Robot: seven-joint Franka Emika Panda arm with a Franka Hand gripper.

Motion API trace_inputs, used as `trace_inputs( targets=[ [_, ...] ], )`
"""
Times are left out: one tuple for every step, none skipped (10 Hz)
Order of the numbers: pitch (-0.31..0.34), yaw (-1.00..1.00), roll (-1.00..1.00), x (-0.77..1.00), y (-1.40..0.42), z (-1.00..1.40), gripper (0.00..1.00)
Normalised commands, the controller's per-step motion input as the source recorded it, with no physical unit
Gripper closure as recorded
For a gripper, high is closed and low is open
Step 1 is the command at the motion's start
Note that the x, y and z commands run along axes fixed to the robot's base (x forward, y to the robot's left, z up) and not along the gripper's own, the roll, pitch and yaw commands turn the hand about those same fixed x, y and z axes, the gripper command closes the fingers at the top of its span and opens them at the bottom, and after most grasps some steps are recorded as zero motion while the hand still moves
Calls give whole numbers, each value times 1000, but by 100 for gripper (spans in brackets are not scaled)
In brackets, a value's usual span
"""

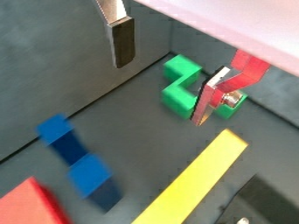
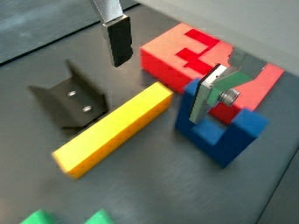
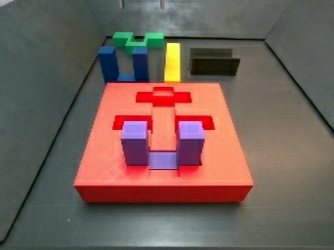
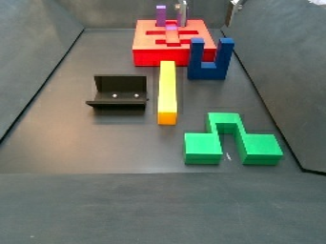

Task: Pick up the blue object. Move up. Move to above the board. Insert the blue object.
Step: Pick up the blue object.

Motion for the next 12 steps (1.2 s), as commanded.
trace_inputs(
  targets=[
    [-17, 23, 76, 97, -789, -489, 0],
    [9, 51, 146, 311, -783, -523, 0],
    [80, 14, 171, 423, -731, -440, 0],
    [79, 0, 229, 243, -631, -249, 0],
    [54, 0, 181, 54, -457, -149, 0],
    [7, 11, 100, 0, -277, -89, 0],
    [0, 0, 70, -37, -86, -71, 0],
    [0, 0, 63, -100, 0, -51, 0],
    [0, 0, 150, -91, 0, -146, 0],
    [0, 0, 180, -31, 43, -229, 0],
    [9, 0, 199, 0, 60, -237, 0],
    [0, 29, 186, 0, 3, -254, 0]
  ],
)
